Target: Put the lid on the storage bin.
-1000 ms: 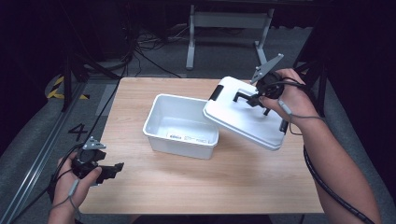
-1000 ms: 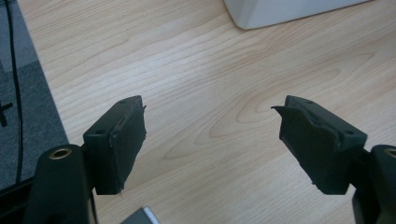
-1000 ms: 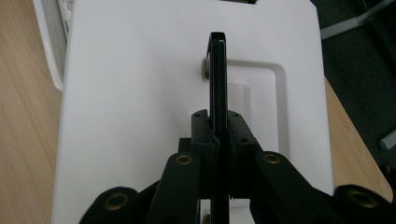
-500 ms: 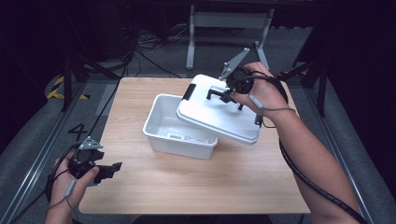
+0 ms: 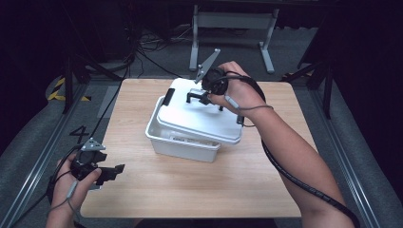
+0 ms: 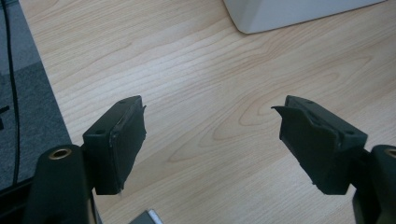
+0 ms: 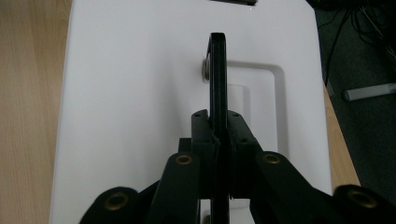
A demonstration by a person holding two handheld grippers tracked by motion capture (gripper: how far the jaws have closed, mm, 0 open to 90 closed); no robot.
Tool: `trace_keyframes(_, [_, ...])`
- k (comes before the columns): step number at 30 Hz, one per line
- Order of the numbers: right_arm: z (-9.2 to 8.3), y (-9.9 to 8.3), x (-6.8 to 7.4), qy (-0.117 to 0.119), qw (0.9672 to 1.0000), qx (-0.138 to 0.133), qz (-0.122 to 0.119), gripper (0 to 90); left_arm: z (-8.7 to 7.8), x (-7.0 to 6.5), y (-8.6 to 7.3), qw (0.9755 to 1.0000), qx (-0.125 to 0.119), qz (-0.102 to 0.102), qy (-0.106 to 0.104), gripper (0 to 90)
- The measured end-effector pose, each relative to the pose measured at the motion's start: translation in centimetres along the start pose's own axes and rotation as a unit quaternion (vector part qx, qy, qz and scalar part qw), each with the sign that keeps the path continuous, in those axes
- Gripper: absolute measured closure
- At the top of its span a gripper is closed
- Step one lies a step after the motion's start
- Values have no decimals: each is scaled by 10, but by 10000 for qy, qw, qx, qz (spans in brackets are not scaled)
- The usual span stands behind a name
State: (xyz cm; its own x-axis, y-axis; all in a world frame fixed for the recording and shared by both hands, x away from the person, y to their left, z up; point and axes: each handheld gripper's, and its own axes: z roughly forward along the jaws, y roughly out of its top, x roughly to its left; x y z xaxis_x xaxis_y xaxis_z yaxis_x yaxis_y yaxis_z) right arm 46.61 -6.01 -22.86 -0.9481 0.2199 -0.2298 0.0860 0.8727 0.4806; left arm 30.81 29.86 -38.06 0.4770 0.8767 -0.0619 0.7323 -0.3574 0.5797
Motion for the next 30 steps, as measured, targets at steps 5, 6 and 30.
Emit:
trace_keyframes(5, [9, 9, 2, 47, 10000, -15, -73, 844, 0, 0, 0, 10000, -6, -11, -8, 230])
trace_keyframes(6, [11, 11, 3, 73, 9999, 13, -73, 844, 0, 0, 0, 10000, -5, -8, -12, 230])
trace_keyframes(30, [72, 20, 1, 439, 9988, 160, -160, 843, 1, 1, -1, 10000, 2, -30, -64, 230])
